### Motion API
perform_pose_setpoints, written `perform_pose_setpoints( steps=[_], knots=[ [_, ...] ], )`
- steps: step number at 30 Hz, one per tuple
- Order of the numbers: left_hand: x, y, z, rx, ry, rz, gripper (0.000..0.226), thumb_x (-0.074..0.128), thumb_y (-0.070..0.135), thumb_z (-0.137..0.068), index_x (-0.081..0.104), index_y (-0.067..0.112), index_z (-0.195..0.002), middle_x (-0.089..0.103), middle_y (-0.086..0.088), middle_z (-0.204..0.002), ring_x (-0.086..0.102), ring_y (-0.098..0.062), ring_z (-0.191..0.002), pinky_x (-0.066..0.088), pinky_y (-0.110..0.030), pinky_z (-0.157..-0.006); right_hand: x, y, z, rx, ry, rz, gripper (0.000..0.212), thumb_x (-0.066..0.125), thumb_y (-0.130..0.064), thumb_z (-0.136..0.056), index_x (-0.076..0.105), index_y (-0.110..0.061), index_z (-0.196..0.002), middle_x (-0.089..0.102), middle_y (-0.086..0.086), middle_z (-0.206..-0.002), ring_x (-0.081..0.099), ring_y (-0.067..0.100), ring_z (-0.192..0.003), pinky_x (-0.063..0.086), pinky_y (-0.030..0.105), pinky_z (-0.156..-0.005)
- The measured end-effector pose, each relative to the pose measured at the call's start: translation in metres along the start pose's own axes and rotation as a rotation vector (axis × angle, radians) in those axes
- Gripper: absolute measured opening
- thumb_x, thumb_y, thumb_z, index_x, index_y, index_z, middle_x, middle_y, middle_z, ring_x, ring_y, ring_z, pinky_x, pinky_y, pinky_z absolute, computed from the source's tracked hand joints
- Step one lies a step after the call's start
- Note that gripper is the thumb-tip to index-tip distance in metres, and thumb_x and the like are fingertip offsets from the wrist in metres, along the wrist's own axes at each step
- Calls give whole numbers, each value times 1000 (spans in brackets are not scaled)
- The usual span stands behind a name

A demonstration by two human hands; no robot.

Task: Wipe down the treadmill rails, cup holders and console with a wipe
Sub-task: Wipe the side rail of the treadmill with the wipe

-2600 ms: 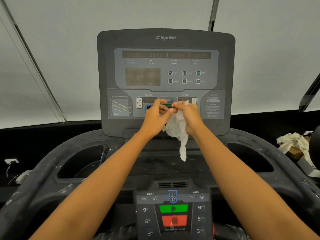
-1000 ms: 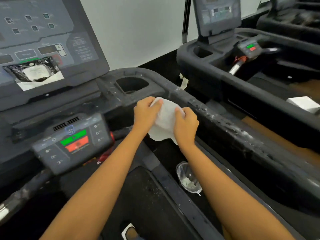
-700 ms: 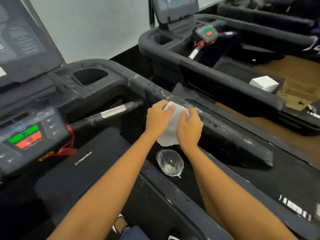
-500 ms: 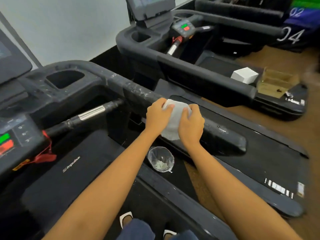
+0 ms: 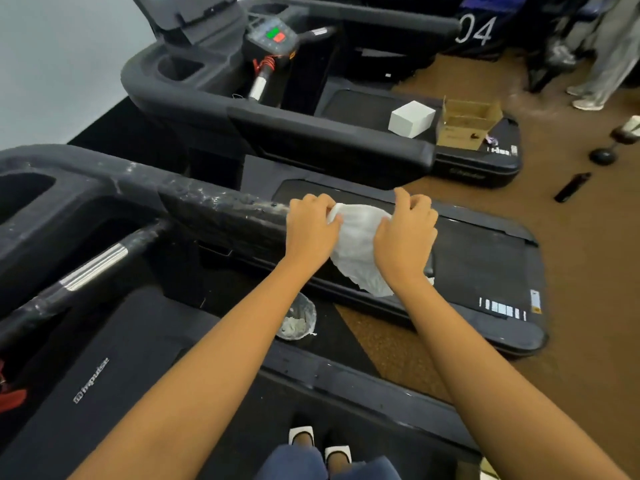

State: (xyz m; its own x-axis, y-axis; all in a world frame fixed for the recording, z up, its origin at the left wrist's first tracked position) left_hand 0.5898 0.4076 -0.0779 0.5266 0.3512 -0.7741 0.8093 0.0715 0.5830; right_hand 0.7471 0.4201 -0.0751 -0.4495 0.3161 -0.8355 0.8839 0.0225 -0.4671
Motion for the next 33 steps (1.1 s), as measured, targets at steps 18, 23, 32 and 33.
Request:
perform_pose_setpoints(
  steps=[18, 23, 32, 33],
  knots=[
    [-10, -60, -27, 208, -82, -327, 41, 31, 30, -101, 70, 19, -98, 71, 0, -102, 61, -20, -102, 27, -44, -113, 22, 4, 17, -115, -134, 362, 53, 14, -44, -92, 51, -14, -70, 61, 5, -72, 58, 30, -70, 41, 40, -74],
    [-7, -61, -25, 238, -56, -339, 38, 33, 28, -100, 70, 18, -98, 71, 1, -98, 62, -19, -95, 40, -40, -101, 51, -52, 22, -207, -218, 313, 49, 26, -43, -96, 58, -12, -77, 63, 6, -73, 60, 30, -70, 43, 41, -73],
    [-6, -62, -28, 261, -51, -381, 43, 28, 29, -98, 70, 17, -94, 69, 2, -86, 59, -19, -82, 41, -35, -86, 32, -2, 24, -20, -66, 376, 55, 26, -51, -94, 62, -10, -85, 66, 9, -84, 59, 33, -85, 40, 47, -92],
    [-6, -62, -31, 263, -61, -400, 41, 31, 28, -98, 69, 17, -92, 68, 2, -83, 58, -20, -80, 40, -34, -81, 39, -18, 21, -2, -67, 373, 55, 28, -51, -94, 63, -10, -82, 66, 9, -83, 59, 33, -83, 40, 48, -91]
  ],
)
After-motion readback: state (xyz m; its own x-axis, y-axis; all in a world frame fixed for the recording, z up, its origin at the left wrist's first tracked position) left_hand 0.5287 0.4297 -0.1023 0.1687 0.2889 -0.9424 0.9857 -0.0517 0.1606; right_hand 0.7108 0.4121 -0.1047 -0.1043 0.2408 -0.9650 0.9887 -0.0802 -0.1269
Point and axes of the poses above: each hand's wrist, its own z-axis away from the middle knuckle, its own x-axis out of the palm, y = z × x, the point moved 4 cm from there along -z, towards the middle knuckle
